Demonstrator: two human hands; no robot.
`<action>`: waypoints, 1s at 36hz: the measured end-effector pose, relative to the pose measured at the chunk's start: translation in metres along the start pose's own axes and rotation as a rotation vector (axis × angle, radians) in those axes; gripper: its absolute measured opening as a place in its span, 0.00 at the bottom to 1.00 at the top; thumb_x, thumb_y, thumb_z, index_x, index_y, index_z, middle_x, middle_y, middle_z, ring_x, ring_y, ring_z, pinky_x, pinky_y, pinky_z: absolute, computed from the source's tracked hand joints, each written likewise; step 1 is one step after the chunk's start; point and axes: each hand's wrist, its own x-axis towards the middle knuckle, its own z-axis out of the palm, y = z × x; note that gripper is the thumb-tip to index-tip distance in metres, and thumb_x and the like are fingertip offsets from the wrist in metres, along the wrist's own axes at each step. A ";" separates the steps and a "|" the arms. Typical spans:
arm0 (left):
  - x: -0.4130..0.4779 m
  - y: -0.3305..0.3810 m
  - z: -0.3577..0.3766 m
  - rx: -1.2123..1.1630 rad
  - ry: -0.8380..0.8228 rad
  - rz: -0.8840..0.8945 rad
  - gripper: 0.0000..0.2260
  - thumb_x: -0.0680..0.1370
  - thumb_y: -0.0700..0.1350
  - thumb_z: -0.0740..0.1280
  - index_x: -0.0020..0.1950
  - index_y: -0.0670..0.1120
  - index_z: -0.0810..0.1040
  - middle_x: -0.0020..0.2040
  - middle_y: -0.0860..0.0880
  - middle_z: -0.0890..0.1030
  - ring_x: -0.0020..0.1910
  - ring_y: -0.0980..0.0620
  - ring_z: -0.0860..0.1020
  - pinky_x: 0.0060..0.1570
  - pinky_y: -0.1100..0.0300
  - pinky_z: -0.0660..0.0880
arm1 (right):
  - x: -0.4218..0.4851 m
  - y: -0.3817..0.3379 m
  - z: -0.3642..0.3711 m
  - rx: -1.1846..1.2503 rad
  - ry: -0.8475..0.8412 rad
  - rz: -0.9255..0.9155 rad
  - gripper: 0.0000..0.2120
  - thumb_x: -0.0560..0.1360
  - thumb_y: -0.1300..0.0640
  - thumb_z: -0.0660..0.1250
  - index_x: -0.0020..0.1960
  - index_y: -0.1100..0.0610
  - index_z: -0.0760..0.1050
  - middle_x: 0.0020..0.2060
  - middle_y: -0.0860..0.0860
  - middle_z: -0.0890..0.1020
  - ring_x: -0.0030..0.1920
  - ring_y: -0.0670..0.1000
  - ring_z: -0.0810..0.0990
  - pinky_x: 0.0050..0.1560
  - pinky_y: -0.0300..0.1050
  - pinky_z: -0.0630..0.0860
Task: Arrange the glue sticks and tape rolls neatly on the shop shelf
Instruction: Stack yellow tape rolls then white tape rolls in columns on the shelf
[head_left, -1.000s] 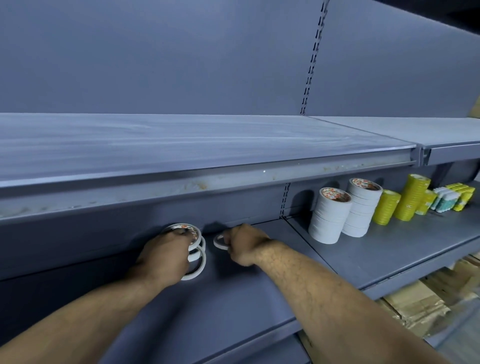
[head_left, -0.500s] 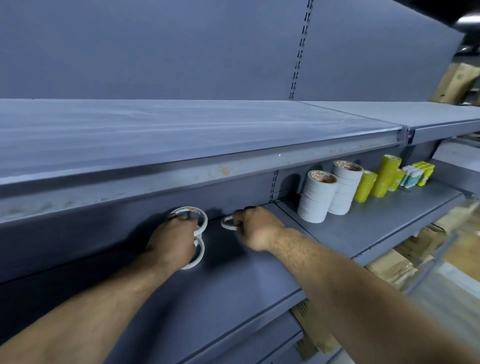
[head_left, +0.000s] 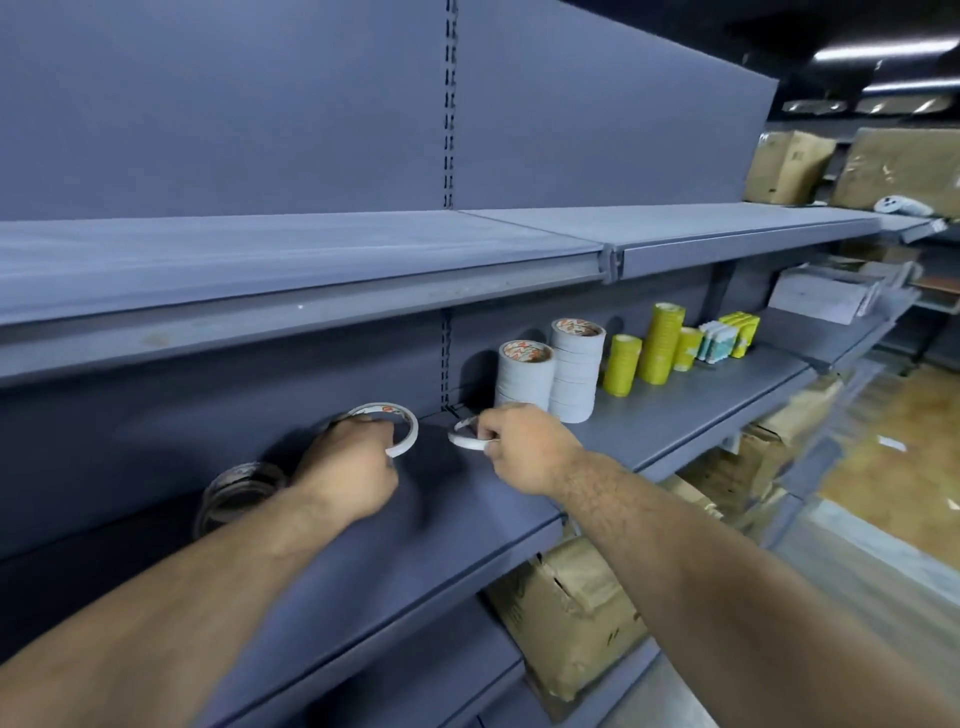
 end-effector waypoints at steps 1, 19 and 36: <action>0.000 0.012 0.000 -0.020 0.014 -0.008 0.07 0.76 0.44 0.63 0.53 0.49 0.78 0.55 0.49 0.80 0.53 0.45 0.78 0.44 0.60 0.70 | -0.005 0.012 -0.004 0.006 0.008 -0.003 0.04 0.77 0.59 0.64 0.51 0.53 0.76 0.51 0.53 0.78 0.49 0.56 0.77 0.47 0.49 0.77; 0.049 0.192 0.001 -0.143 0.062 0.024 0.06 0.70 0.40 0.62 0.43 0.50 0.74 0.48 0.48 0.79 0.44 0.46 0.75 0.40 0.57 0.72 | -0.047 0.193 -0.072 -0.023 0.089 0.012 0.04 0.77 0.59 0.63 0.49 0.54 0.76 0.49 0.52 0.78 0.47 0.55 0.75 0.46 0.49 0.75; 0.144 0.213 0.016 -0.121 0.049 -0.035 0.09 0.71 0.41 0.63 0.48 0.47 0.79 0.51 0.47 0.81 0.47 0.44 0.78 0.42 0.58 0.77 | 0.026 0.252 -0.099 -0.034 0.239 -0.010 0.04 0.76 0.58 0.66 0.48 0.54 0.79 0.47 0.52 0.79 0.49 0.56 0.78 0.50 0.49 0.75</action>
